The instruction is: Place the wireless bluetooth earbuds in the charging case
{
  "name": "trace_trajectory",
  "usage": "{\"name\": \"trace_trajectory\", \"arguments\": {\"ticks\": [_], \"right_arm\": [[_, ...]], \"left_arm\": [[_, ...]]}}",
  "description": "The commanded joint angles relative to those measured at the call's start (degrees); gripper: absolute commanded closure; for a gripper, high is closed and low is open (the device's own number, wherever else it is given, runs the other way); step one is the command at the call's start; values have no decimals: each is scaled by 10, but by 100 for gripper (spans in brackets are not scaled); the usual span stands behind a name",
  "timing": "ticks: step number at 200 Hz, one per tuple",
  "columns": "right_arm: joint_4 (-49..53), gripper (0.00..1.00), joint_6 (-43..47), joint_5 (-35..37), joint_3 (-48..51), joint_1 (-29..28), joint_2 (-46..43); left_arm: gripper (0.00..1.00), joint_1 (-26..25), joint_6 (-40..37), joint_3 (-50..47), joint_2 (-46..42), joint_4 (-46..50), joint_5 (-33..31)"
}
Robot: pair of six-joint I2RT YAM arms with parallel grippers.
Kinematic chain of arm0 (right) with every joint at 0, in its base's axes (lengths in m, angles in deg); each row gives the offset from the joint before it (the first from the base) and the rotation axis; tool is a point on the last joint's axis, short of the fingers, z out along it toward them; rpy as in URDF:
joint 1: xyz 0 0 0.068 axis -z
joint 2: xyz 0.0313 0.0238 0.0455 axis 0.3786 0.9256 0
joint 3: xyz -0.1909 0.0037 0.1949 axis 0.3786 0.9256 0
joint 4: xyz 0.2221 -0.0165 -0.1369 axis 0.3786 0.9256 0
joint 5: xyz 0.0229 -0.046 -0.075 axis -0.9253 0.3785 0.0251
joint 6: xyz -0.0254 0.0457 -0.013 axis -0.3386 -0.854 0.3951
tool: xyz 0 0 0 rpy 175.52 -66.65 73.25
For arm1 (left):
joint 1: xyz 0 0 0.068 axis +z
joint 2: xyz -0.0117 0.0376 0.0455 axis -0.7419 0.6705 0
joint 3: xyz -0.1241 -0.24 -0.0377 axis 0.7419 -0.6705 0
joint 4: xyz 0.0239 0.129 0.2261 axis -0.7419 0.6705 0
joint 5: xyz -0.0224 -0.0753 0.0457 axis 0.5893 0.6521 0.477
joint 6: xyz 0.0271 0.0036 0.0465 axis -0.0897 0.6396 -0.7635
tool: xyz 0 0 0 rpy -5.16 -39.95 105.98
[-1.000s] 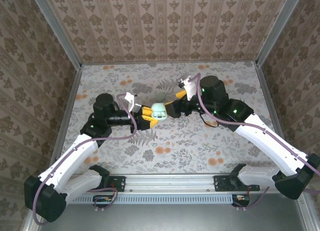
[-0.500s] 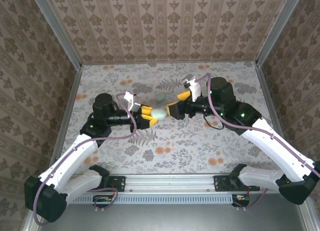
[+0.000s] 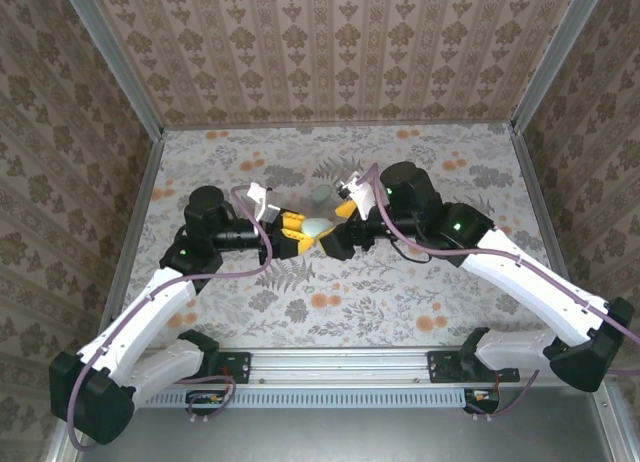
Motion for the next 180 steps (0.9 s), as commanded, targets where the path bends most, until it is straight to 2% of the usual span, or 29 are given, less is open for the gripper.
{"name": "trace_trajectory", "arguments": {"ticks": [1,56,180], "right_arm": [[15,13,27,3,-27,-1,8],[35,13,14,71,-52,8,24],[26,15,-34,49,-65,42,63]], "left_arm": [[89,0,5,8,-4,-12,31],[90,0,-23,10,-7,9,38],[91,-2,-54,6,-6,12,37]]}}
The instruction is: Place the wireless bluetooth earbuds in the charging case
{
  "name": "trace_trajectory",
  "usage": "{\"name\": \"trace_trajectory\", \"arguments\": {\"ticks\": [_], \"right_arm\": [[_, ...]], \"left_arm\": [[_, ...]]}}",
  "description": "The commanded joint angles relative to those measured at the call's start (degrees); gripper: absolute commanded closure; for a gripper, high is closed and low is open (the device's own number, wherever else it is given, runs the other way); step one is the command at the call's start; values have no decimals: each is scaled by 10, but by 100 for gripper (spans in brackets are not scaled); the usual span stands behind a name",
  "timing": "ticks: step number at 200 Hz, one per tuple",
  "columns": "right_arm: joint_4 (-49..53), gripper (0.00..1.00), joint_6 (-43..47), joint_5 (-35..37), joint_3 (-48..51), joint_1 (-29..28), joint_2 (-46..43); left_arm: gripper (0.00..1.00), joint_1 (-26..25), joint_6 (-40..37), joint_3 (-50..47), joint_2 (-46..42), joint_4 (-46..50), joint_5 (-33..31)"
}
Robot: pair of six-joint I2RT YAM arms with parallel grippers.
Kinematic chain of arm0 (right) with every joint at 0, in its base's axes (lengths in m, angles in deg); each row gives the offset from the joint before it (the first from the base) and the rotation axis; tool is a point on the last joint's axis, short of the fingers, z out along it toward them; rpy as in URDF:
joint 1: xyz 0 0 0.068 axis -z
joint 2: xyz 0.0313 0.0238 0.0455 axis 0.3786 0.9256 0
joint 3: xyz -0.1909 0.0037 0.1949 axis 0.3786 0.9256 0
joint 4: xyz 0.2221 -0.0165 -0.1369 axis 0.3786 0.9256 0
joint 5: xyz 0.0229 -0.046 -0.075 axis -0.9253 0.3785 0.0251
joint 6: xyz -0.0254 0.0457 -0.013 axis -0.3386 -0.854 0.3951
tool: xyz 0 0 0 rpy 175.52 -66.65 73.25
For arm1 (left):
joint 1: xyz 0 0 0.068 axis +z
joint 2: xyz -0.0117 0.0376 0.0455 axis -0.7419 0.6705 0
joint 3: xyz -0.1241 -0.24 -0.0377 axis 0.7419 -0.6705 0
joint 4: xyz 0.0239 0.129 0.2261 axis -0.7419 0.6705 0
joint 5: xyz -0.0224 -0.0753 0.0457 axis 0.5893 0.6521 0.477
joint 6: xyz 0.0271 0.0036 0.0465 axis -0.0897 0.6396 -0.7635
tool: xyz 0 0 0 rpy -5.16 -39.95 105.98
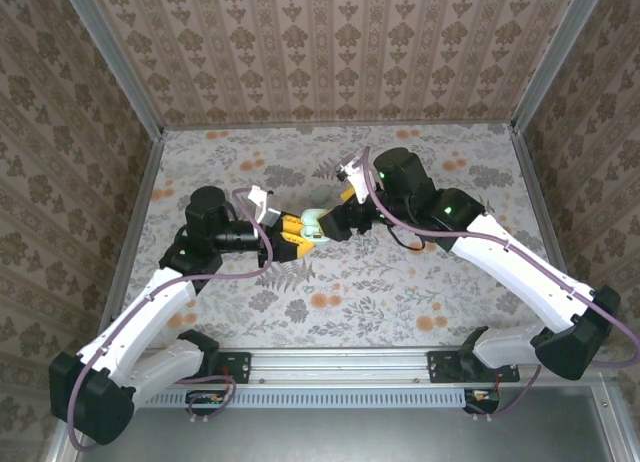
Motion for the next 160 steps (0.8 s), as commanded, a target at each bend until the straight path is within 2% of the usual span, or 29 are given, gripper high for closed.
{"name": "trace_trajectory", "arguments": {"ticks": [1,43,91,160], "right_arm": [[0,15,-22,-2,-15,12,13],[-6,17,-54,-42,-13,37,13],[-6,19,-63,-63,-8,39,18],[-6,18,-78,-91,6,39,-6]], "left_arm": [[91,-2,-25,7,-4,-14,24],[91,-8,-51,5,-6,-1,17],[92,-13,-67,7,-7,6,10],[92,-3,-46,6,12,7,2]]}}
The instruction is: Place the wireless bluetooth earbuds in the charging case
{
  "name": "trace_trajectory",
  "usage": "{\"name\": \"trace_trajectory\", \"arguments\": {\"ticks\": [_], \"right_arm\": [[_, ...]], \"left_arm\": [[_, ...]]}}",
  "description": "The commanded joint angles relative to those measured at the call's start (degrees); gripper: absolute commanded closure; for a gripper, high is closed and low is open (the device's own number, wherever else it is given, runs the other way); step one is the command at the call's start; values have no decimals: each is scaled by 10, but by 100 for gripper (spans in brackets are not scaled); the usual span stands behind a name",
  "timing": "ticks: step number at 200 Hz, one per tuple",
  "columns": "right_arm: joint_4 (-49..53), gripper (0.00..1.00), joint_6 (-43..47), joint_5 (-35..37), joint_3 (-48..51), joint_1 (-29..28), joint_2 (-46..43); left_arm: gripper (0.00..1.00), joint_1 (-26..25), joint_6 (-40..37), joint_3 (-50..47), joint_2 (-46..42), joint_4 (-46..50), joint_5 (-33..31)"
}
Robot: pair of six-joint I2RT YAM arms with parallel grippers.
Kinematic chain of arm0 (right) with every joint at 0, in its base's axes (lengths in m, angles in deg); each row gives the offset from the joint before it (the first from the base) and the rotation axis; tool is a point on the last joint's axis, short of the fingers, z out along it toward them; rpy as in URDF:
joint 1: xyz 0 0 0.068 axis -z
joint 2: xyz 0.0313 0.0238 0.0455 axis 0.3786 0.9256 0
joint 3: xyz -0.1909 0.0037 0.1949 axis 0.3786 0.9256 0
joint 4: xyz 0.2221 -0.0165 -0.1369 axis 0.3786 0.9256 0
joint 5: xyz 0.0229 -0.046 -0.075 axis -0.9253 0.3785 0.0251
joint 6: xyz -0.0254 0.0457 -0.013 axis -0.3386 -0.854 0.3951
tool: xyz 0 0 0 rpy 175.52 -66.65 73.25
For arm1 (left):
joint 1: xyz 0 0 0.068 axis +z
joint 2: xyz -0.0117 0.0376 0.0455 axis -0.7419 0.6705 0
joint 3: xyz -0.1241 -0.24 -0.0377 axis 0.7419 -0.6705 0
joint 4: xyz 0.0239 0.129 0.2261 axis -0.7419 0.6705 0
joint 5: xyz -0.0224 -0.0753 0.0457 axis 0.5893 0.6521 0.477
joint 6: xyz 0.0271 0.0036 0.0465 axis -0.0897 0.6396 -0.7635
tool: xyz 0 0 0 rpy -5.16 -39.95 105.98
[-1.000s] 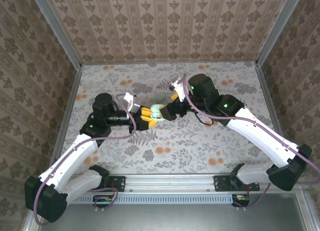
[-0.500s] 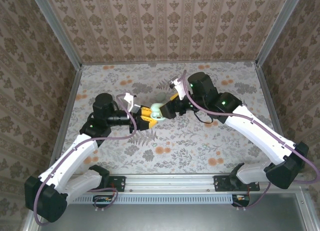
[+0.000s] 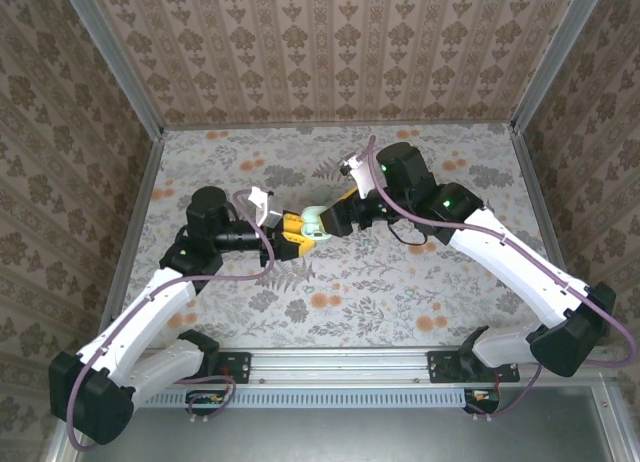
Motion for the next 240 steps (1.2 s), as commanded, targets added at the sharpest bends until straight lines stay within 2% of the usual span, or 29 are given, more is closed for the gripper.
{"name": "trace_trajectory", "arguments": {"ticks": [1,98,149,179,240], "right_arm": [[-7,18,-20,-12,6,9,-20],[-7,18,-24,-39,9,8,-32],[-7,18,-27,-28,8,8,-33],[-6,18,-34,5,5,9,-34],[-6,19,-68,13,-13,22,4]], "left_arm": [[92,1,-1,6,9,3,28],[93,11,13,4,9,-6,20],[93,12,15,3,9,-8,21],[93,12,18,1,9,-13,27],[93,15,12,-13,13,-22,24]]}}
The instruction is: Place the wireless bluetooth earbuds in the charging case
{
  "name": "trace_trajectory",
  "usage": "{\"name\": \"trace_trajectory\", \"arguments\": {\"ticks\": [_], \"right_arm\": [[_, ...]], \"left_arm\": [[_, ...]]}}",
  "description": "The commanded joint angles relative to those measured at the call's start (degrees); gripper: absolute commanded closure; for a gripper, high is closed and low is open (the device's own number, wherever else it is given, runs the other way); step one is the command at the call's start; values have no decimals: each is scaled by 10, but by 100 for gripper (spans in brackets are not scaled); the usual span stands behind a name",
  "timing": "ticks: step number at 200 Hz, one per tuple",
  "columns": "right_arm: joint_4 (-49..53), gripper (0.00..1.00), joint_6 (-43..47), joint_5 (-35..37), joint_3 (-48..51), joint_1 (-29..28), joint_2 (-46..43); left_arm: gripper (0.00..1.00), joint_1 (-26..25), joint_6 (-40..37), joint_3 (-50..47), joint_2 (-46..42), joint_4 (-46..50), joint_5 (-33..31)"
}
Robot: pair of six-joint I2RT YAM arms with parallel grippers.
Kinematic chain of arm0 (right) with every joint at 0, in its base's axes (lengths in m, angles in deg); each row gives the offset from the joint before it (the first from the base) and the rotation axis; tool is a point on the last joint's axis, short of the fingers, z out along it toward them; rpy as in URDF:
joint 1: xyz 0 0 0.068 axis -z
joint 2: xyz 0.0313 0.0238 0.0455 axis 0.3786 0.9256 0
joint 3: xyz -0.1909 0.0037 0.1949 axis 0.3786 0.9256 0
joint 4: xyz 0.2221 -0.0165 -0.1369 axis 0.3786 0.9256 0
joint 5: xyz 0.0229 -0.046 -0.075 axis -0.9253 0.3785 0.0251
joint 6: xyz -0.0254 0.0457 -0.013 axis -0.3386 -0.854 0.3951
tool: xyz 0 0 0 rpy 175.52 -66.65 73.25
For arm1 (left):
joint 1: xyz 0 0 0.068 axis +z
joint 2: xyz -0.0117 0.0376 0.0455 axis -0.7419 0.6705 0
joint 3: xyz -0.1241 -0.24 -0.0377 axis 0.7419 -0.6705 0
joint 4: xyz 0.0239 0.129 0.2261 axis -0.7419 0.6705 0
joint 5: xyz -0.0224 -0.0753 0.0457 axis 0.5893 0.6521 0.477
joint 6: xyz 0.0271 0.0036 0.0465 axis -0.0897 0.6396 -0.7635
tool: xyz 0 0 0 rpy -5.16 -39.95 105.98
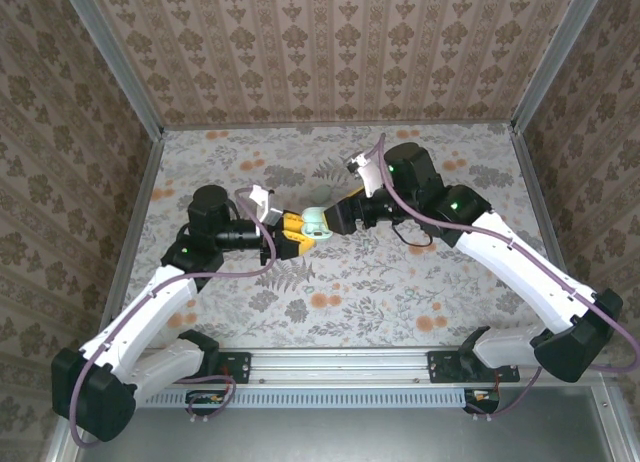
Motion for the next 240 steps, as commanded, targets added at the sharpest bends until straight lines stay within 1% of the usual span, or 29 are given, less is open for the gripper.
{"name": "trace_trajectory", "arguments": {"ticks": [1,29,41,54,59,76,106,143,184,222,226,240], "right_arm": [[-6,19,-28,17,-19,11,20],[-6,19,-45,7,-14,22,40],[-28,19,-49,-3,-10,27,43],[-39,19,-53,-15,-9,32,68],[-43,19,-54,-19,-10,33,73],[-51,20,-60,-35,-16,37,85],[-73,20,-63,-54,-18,39,90],[-68,19,-57,-60,-25,41,89],[-63,19,-58,-51,-27,41,78],[-67,19,-85,-7,-10,42,51],[-66,19,-88,-3,-8,43,32],[-64,19,-102,11,-2,46,15]], "left_arm": [[93,8,2,-13,4,-21,17],[93,22,22,-27,31,-65,31],[93,23,25,-26,45,-74,40],[93,24,24,-23,60,-79,48],[93,41,25,-21,66,-82,50],[93,49,29,-12,88,-93,60],[94,61,30,9,129,-97,78],[94,67,43,22,159,-120,86],[94,76,44,29,163,-118,86],[94,88,43,24,154,-111,85],[94,90,43,23,153,-110,85],[94,96,43,21,146,-106,83]]}}
